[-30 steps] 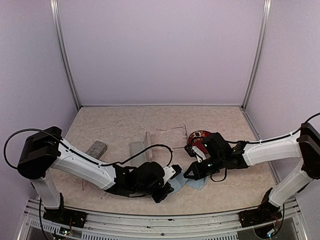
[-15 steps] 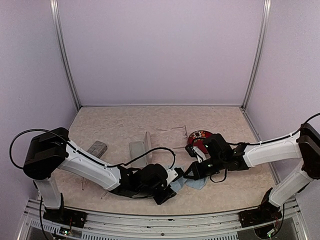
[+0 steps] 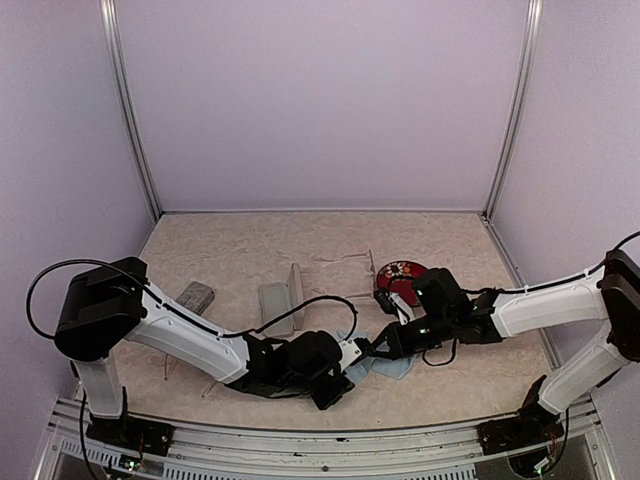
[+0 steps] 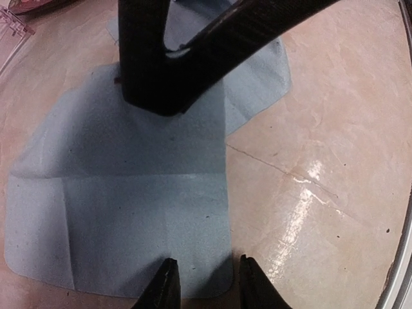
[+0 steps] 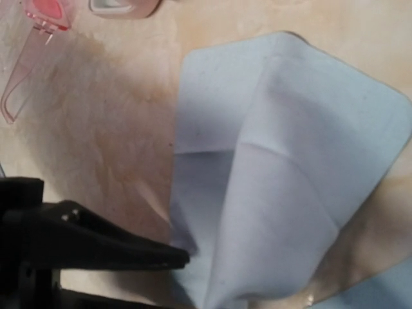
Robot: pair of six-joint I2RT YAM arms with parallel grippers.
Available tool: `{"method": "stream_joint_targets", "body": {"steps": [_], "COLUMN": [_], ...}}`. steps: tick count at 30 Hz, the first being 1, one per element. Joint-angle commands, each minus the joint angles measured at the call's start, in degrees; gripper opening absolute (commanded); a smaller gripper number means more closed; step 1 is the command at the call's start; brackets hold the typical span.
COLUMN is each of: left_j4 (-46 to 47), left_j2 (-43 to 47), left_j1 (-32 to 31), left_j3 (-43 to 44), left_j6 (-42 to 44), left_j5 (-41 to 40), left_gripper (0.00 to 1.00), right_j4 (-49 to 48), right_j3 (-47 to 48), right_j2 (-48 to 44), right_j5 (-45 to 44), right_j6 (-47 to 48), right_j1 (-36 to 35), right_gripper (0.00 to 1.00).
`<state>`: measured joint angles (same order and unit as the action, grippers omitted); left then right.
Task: Organize the sunglasses
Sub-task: Pick up the glasses cleaning cloth at the center of the board, then fold the glasses cleaning cloth at the center of the board.
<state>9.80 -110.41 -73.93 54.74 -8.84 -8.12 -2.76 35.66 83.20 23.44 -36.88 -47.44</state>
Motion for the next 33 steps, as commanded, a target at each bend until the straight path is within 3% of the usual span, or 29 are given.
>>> {"method": "stream_joint_targets", "body": {"steps": [1,12,20,33], "left_j4": [-3.21,-2.95,-2.89,-5.13], "left_j2": [-1.79,-1.25,2.35,14.92], "left_j1": [-0.6,-0.59,0.0,1.43], "left_j3": [0.26,-0.3,-0.6,-2.96], "left_j6": [0.59,-0.29,-1.5,-2.58], "left_j5": [0.1,0.87,-0.6,0.31], "left_gripper": [0.27,0.0,0.0,0.0], "right_j4": [-1.77,-1.73,2.7,6.48], "right_j3": [-0.85,-1.27,0.1,2.94], "right_j2": [-1.3,0.0,0.43,-4.27], "right_j5": [1.04,0.72,-1.73,1.59], "right_j6": [-0.56,-0.39,1.22,4.07], "right_j1": [0.78,1.0,0.95,-0.36], "right_gripper": [0.0,0.0,0.0,0.0]}}
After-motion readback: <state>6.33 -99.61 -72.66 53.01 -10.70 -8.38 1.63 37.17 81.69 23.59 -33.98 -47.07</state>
